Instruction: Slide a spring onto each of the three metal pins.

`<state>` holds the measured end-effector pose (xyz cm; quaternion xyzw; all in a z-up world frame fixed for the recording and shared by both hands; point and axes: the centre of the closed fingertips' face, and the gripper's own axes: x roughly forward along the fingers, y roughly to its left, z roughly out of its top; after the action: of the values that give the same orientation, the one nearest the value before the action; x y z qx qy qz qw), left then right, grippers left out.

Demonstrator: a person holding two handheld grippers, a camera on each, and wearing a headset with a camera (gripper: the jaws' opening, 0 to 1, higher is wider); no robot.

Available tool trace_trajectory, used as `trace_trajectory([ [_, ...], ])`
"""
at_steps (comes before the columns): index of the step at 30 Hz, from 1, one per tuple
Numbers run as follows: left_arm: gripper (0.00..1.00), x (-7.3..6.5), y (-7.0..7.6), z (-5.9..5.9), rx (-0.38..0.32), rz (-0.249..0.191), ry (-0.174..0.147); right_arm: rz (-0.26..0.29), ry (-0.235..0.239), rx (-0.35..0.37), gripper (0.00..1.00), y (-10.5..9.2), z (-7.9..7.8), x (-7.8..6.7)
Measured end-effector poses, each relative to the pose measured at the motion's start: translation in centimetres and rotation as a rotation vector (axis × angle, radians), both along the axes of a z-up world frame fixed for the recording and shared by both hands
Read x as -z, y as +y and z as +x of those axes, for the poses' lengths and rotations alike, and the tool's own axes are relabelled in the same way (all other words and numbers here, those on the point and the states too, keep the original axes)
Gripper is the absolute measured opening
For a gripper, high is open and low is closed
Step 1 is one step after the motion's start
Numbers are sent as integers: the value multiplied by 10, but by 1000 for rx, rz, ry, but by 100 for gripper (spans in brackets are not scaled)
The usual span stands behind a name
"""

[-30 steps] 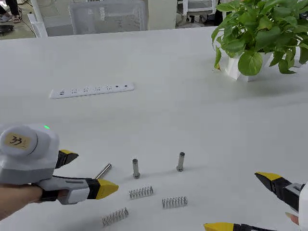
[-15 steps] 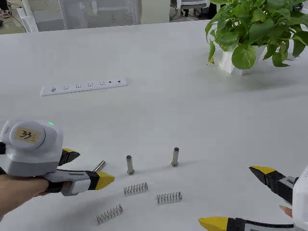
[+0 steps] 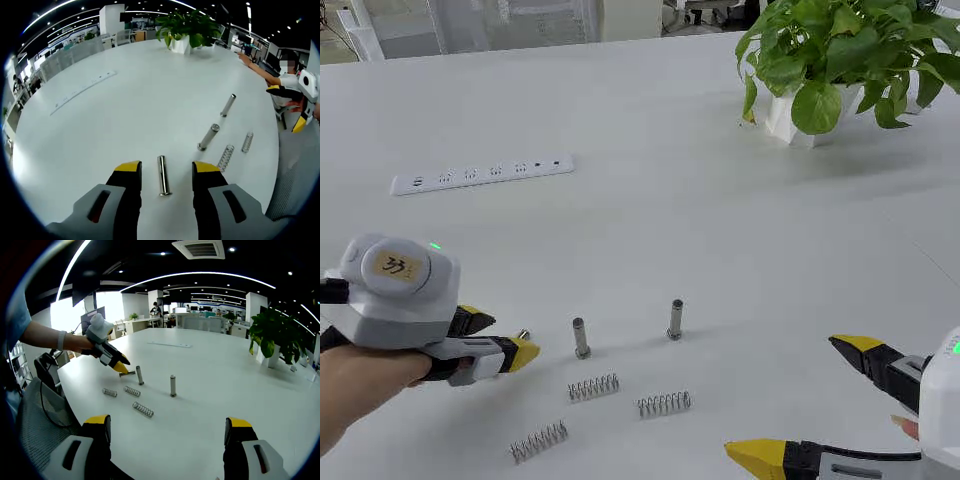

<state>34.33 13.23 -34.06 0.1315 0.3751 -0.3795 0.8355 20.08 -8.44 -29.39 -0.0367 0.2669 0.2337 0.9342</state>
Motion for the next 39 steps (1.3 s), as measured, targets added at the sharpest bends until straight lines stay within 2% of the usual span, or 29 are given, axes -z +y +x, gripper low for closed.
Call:
trace_trajectory([
  [3,29,3,0,2,-16,-1,18,0,-1,1,95,0,0,0],
  [14,15,11,-2,6,-40,5,47,-1,-2,2,94,0,0,0],
  [23,11,19,-3,8,-55,12,68,-10,-2,-3,95,0,0,0],
  [29,11,23,-4,8,-55,24,72,-12,-3,-3,95,0,0,1],
  [30,10,22,-4,9,-52,25,61,-12,-3,-3,95,0,0,1],
  [39,6,22,-2,8,-52,55,45,-17,-3,-5,95,0,0,1],
])
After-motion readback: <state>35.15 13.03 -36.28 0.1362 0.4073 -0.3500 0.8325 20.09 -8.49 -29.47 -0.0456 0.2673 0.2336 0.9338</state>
